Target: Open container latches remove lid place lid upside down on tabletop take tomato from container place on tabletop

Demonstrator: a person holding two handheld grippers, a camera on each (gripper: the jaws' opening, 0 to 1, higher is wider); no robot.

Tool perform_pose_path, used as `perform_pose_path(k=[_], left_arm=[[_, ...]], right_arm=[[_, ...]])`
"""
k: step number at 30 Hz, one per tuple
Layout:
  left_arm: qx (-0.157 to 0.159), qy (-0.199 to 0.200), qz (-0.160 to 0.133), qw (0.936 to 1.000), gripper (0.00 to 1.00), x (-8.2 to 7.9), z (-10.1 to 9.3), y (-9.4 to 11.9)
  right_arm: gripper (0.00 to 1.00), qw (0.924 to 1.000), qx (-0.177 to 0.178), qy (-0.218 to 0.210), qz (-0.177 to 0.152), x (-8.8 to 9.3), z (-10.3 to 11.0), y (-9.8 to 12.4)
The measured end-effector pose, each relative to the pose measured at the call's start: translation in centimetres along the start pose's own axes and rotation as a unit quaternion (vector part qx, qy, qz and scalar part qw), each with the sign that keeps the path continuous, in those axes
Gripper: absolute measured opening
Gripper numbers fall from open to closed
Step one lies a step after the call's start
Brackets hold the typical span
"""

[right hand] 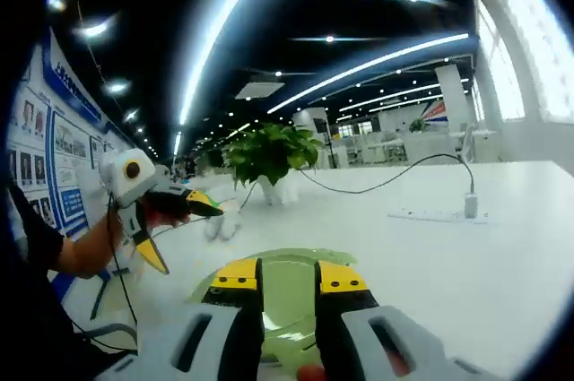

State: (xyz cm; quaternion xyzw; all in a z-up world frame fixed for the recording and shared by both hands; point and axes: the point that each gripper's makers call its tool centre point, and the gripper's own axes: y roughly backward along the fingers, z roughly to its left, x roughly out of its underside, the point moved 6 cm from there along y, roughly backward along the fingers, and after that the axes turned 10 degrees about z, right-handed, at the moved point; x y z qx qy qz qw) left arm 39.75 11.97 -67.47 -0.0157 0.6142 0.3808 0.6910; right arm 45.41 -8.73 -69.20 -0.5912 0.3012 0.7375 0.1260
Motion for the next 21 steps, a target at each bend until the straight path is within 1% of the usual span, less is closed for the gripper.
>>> perform_pose_path(k=[1, 2, 3, 4, 5, 6, 8, 9, 10, 11, 13, 14, 15, 16, 17, 18, 19, 20, 21], left_arm=[[-0.008, 0.020, -0.009, 0.9997, 0.61, 0.2, 0.0, 0.3], [-0.026, 0.045, -0.014, 0.9986, 0.61, 0.6, 0.3, 0.6], [-0.039, 0.062, -0.019, 0.9971, 0.61, 0.9, 0.5, 0.8], [-0.051, 0.076, -0.027, 0.9955, 0.61, 1.3, 0.7, 1.1], [-0.065, 0.081, -0.031, 0.9941, 0.61, 1.7, 1.0, 1.5], [-0.078, 0.088, -0.036, 0.9924, 0.61, 2.1, 1.2, 1.8], [-0.095, 0.109, -0.055, 0.9880, 0.62, 2.8, 1.5, 2.6], [-0.099, 0.113, -0.059, 0.9869, 0.62, 3.0, 1.4, 2.7], [-0.101, 0.118, -0.062, 0.9860, 0.63, 3.3, 1.3, 3.0], [-0.114, 0.130, -0.065, 0.9829, 0.65, 3.6, 1.3, 3.2], [-0.133, 0.123, -0.055, 0.9818, 0.63, 4.2, 1.0, 3.5], [-0.149, 0.119, -0.049, 0.9804, 0.62, 4.5, 1.0, 3.8], [-0.153, 0.115, -0.043, 0.9805, 0.61, 4.8, 0.7, 3.9], [-0.154, 0.109, -0.043, 0.9811, 0.59, 4.9, 0.3, 4.0], [-0.156, 0.110, -0.047, 0.9805, 0.56, 4.9, 0.1, 4.2], [-0.155, 0.112, -0.056, 0.9798, 0.54, 4.9, -0.2, 4.3], [-0.152, 0.113, -0.060, 0.9801, 0.53, 4.9, -0.5, 4.4], [-0.154, 0.116, -0.067, 0.9791, 0.53, 4.9, -0.7, 4.5], [-0.155, 0.117, -0.070, 0.9785, 0.53, 5.1, -0.9, 4.5]], right_arm=[[0.17, 0.9998, 0.008, 0.019, 0.005, 0.3, 0.0, 0.3], [0.18, 0.9994, 0.024, 0.025, 0.007, 0.5, -0.1, 0.6], [0.19, 0.9986, 0.025, 0.046, 0.010, 0.7, 0.2, 0.8], [0.19, 0.9971, 0.037, 0.066, -0.008, 0.7, 0.3, 1.2], [0.19, 0.9973, 0.037, 0.063, -0.007, 0.8, 0.5, 1.4], [0.21, 0.9963, 0.036, 0.076, -0.018, 0.8, 0.7, 1.9], [0.25, 0.9966, 0.036, 0.070, -0.025, 0.8, 0.8, 2.6], [0.25, 0.9967, 0.031, 0.066, -0.037, 0.7, 0.9, 3.0], [0.24, 0.9974, 0.023, 0.049, -0.048, 0.6, 1.1, 3.3], [0.23, 0.9970, 0.031, 0.041, -0.057, 0.6, 0.9, 3.7], [0.11, 0.9975, 0.031, 0.045, -0.045, 1.2, 0.9, 4.2], [0.10, 0.9976, 0.036, 0.041, -0.043, 1.4, 0.7, 4.4], [0.10, 0.9976, 0.036, 0.040, -0.042, 1.7, 0.5, 4.7], [0.09, 0.9979, 0.032, 0.037, -0.043, 1.9, 0.4, 5.0], [0.07, 0.9984, 0.032, 0.013, -0.043, 2.2, 0.2, 5.1], [0.02, 0.9986, 0.027, -0.008, -0.045, 2.4, 0.1, 5.3], [0.00, 0.9985, 0.019, -0.023, -0.046, 2.7, 0.1, 5.5], [0.00, 0.9984, 0.008, -0.029, -0.047, 2.9, 0.1, 5.7], [0.00, 0.9985, 0.006, -0.027, -0.047, 3.1, 0.0, 5.8]])
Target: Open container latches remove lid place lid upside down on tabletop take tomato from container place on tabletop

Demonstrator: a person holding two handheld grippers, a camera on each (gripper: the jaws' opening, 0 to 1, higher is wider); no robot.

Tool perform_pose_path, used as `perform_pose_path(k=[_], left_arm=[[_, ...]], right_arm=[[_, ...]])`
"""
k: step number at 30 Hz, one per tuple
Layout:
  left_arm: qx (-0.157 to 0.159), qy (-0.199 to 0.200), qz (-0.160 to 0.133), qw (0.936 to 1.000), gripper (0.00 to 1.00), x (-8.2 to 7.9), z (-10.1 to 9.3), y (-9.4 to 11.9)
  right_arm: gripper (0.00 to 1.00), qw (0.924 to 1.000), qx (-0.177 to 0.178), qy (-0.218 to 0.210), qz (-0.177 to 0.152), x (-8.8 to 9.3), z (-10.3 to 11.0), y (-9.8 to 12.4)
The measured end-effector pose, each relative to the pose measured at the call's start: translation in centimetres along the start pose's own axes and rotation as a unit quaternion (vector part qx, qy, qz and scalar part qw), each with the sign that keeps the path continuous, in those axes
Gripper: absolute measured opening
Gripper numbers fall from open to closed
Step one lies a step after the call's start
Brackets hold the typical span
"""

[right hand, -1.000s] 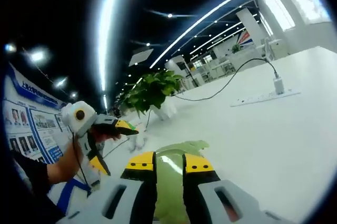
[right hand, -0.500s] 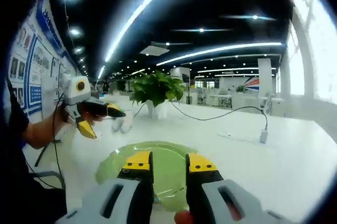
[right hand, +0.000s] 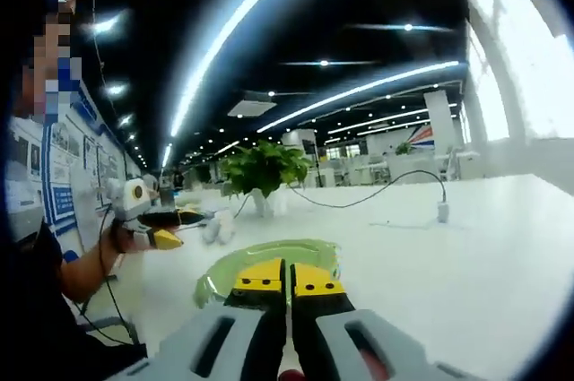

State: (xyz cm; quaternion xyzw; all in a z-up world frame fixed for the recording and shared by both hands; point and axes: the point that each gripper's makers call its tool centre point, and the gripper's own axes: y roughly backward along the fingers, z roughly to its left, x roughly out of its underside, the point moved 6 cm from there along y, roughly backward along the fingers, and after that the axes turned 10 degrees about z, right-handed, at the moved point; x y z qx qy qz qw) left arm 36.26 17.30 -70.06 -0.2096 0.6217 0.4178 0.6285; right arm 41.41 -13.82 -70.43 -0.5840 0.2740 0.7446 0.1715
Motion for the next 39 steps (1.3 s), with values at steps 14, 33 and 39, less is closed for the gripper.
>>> perform_pose_path(k=[14, 33, 39], left_arm=[[-0.008, 0.018, 0.004, 0.9998, 0.48, 3.6, -0.6, 0.3], [0.051, 0.006, -0.013, 0.9986, 0.47, 4.3, -3.0, 0.1], [0.046, 0.015, -0.008, 0.9988, 0.47, 4.5, -2.9, -0.1]], right_arm=[[0.01, 0.9997, 0.011, 0.013, 0.018, 2.1, -0.5, 2.3], [0.04, 0.9956, 0.039, 0.085, 0.009, 4.7, -0.2, 3.9], [0.04, 0.9948, 0.055, 0.087, 0.001, 4.9, 0.0, 4.5]])
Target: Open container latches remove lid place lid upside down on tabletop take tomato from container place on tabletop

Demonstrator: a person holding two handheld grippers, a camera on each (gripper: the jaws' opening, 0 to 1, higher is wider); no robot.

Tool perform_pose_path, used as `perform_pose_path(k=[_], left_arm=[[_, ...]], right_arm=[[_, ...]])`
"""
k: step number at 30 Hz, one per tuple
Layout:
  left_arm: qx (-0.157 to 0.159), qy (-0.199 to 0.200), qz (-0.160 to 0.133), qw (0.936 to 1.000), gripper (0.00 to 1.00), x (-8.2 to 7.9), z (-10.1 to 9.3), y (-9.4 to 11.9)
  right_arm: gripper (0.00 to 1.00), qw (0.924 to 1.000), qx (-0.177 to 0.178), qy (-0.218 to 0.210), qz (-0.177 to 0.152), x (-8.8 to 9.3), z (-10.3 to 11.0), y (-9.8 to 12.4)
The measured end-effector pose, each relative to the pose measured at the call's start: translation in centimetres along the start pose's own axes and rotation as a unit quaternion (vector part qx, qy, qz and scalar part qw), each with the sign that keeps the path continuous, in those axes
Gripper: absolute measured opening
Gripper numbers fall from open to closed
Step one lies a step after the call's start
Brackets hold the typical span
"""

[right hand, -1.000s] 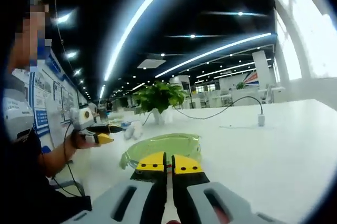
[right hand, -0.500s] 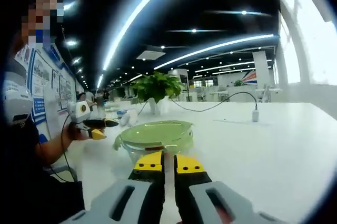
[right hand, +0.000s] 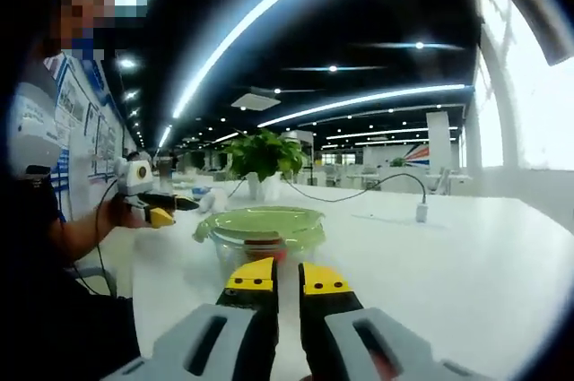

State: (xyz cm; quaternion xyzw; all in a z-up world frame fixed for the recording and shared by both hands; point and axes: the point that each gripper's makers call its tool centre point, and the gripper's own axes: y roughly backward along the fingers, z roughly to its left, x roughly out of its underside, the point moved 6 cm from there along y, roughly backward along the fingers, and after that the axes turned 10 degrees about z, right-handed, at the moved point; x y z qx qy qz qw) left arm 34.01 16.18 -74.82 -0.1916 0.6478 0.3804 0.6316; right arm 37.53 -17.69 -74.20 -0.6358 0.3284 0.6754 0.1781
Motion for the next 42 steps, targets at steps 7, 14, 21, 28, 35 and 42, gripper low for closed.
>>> perform_pose_path(k=[7, 14, 21, 28, 35, 42], left_arm=[[0.026, 0.042, 0.019, 0.9986, 0.46, 1.3, -0.1, -0.4], [0.031, 0.041, 0.035, 0.9981, 0.46, 1.5, -0.4, -0.8], [0.033, 0.043, 0.038, 0.9978, 0.46, 1.3, -0.5, -0.8], [0.038, 0.050, 0.028, 0.9976, 0.46, 1.0, -0.6, -0.7], [0.042, 0.049, 0.031, 0.9974, 0.46, 1.3, -1.0, -0.9], [0.050, 0.030, 0.044, 0.9973, 0.46, 1.7, -1.6, -1.0]], right_arm=[[0.12, 0.9931, 0.044, 0.109, 0.007, -1.0, 0.2, -0.3], [0.14, 0.9688, 0.056, 0.233, 0.064, -1.2, 0.5, -2.5], [0.14, 0.9453, 0.054, 0.309, 0.089, -1.5, 0.1, -4.2], [0.16, 0.9289, 0.068, 0.353, 0.088, -2.0, -0.1, -5.2], [0.14, 0.8929, 0.094, 0.428, 0.105, -1.6, 0.0, -6.5], [0.14, 0.8562, 0.127, 0.496, 0.067, -2.0, 0.5, -7.2]])
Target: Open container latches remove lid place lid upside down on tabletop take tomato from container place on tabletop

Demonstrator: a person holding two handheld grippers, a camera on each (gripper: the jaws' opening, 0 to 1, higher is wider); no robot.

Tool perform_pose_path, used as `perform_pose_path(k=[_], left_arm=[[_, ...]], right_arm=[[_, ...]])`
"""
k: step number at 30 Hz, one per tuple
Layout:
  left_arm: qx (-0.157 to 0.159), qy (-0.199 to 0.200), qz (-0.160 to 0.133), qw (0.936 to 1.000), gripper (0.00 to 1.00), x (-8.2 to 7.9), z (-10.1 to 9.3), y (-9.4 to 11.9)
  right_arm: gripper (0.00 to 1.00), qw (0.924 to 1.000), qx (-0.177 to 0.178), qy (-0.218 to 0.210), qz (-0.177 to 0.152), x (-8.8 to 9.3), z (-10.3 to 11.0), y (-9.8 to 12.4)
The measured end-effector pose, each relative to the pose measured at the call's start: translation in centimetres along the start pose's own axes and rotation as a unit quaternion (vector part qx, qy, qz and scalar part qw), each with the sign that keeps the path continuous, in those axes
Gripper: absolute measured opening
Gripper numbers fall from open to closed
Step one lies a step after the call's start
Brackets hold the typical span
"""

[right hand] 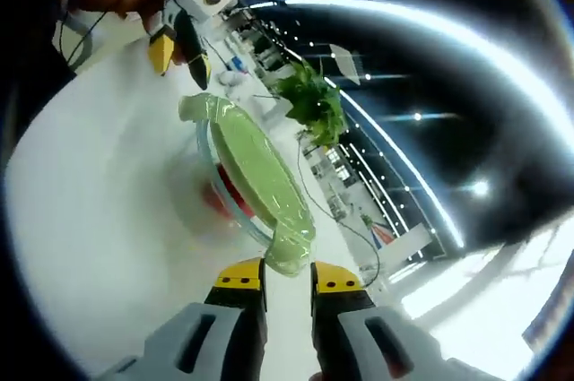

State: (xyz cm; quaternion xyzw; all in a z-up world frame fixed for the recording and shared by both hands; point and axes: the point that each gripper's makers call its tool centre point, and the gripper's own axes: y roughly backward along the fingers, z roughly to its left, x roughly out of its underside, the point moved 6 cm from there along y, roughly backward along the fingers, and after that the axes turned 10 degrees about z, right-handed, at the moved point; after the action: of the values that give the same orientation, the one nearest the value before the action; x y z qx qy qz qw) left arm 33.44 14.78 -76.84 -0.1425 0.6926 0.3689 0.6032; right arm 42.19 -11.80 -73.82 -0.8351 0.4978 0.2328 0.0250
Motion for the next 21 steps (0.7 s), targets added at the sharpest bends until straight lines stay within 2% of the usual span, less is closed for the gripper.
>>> perform_pose_path(k=[5, 10, 17, 21], left_arm=[[0.006, -0.014, 0.010, 0.9998, 0.46, 0.2, -0.4, -0.2], [0.004, -0.012, 0.013, 0.9998, 0.46, 0.3, -0.2, -0.3], [0.011, -0.032, 0.025, 0.9991, 0.46, 0.6, -0.7, -0.5], [0.011, -0.037, 0.027, 0.9989, 0.47, 0.7, -0.8, -0.4]], right_arm=[[0.07, 0.9984, 0.022, 0.050, -0.016, -0.7, 0.3, 0.0], [0.04, 0.9981, 0.028, 0.050, -0.021, -0.8, -0.3, 0.4], [0.02, 0.9952, 0.033, 0.087, -0.031, -1.7, -1.3, 0.8], [0.01, 0.9909, 0.045, 0.117, -0.048, -2.8, -2.4, 1.1]])
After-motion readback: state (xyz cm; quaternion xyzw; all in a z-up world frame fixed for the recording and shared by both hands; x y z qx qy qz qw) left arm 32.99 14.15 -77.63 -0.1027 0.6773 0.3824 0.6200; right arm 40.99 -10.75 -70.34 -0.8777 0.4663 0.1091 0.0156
